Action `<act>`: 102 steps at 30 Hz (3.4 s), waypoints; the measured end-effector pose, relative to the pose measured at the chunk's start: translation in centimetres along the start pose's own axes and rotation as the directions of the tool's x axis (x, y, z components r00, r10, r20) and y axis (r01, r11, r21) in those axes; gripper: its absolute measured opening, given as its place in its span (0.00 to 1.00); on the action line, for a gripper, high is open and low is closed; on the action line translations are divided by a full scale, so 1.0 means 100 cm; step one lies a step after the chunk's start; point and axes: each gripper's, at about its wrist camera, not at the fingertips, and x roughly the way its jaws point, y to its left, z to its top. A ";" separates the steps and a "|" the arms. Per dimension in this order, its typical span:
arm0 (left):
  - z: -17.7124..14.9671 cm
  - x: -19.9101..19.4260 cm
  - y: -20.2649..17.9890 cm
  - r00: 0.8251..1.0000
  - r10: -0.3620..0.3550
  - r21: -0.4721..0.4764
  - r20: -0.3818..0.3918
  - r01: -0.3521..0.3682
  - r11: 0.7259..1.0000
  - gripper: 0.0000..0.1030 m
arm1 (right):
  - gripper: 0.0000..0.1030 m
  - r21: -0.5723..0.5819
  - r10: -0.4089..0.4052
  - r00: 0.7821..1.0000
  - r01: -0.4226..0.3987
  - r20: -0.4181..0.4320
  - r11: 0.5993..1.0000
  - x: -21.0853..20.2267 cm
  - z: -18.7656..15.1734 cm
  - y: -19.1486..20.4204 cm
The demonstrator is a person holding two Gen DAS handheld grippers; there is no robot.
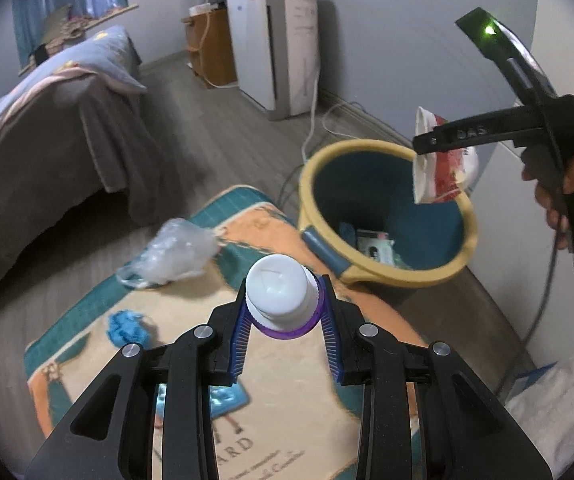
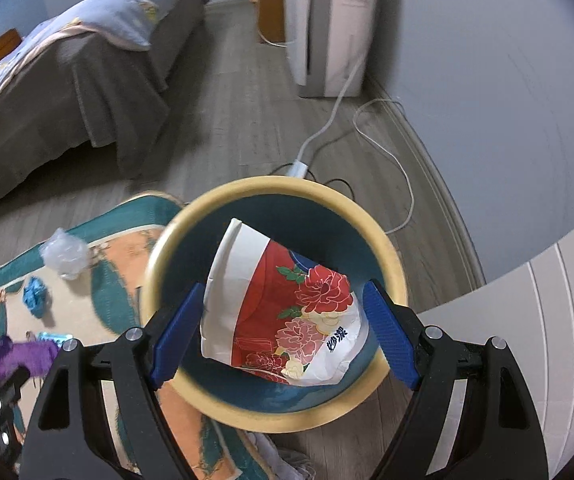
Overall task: Collect trash
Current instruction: 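Open the right tool releasing the cup while the left releases the bottle into the bin, then move both open tools back over the remaining trash on the rug, then grasp the clear plastic bag with the right tool while the left grasps the blue glove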
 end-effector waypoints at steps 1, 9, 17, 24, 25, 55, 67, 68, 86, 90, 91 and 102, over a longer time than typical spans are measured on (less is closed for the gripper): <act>0.001 0.002 -0.004 1.000 -0.009 0.004 -0.004 0.009 1.000 0.33 | 0.77 0.009 -0.001 1.000 0.001 -0.005 1.000 0.003 0.000 -0.002; 0.028 0.023 -0.034 0.997 -0.071 0.004 -0.011 0.071 0.997 0.33 | 0.77 0.043 0.003 0.999 -0.001 -0.044 0.999 0.014 -0.003 -0.013; 0.059 0.061 -0.063 0.996 -0.077 0.074 -0.048 0.080 0.994 0.33 | 0.78 0.121 0.010 0.998 -0.003 -0.062 0.993 0.023 -0.002 -0.032; 0.068 0.085 -0.070 0.997 -0.056 0.075 -0.054 0.060 0.995 0.34 | 0.78 0.139 0.017 0.998 -0.008 -0.065 0.990 0.027 -0.001 -0.035; 0.069 0.086 -0.069 0.997 -0.053 0.074 -0.054 0.057 0.996 0.35 | 0.79 0.140 0.015 0.998 -0.005 -0.067 0.990 0.027 0.000 -0.036; -0.018 -0.055 0.110 0.965 0.263 -0.231 0.006 -0.255 0.939 0.94 | 0.94 -0.109 0.090 0.996 -0.091 -0.013 0.990 -0.022 0.008 0.106; -0.077 -0.069 0.164 0.950 0.305 -0.312 -0.070 -0.312 0.898 0.94 | 0.94 -0.236 0.089 0.990 -0.114 -0.112 0.965 -0.008 -0.022 0.180; -0.079 -0.069 0.167 0.950 0.302 -0.317 -0.074 -0.310 0.896 0.94 | 0.94 -0.238 0.088 0.989 -0.114 -0.118 0.964 -0.006 -0.023 0.184; -0.080 -0.034 0.183 0.952 0.287 -0.290 -0.106 -0.306 0.907 0.94 | 0.94 -0.311 0.083 0.996 -0.093 -0.044 0.946 0.018 -0.014 0.224; -0.073 -0.011 0.185 0.956 0.268 -0.272 -0.119 -0.291 0.917 0.94 | 0.94 -0.308 0.109 0.994 -0.107 -0.009 0.945 0.032 0.002 0.230; -0.072 -0.004 0.186 0.955 0.265 -0.266 -0.130 -0.291 0.919 0.94 | 0.94 -0.298 0.120 0.993 -0.116 -0.007 0.947 0.036 0.005 0.231; -0.069 0.047 0.188 0.961 0.206 -0.231 -0.185 -0.246 0.941 0.94 | 0.92 -0.268 0.170 0.984 -0.180 -0.058 0.947 0.072 0.018 0.248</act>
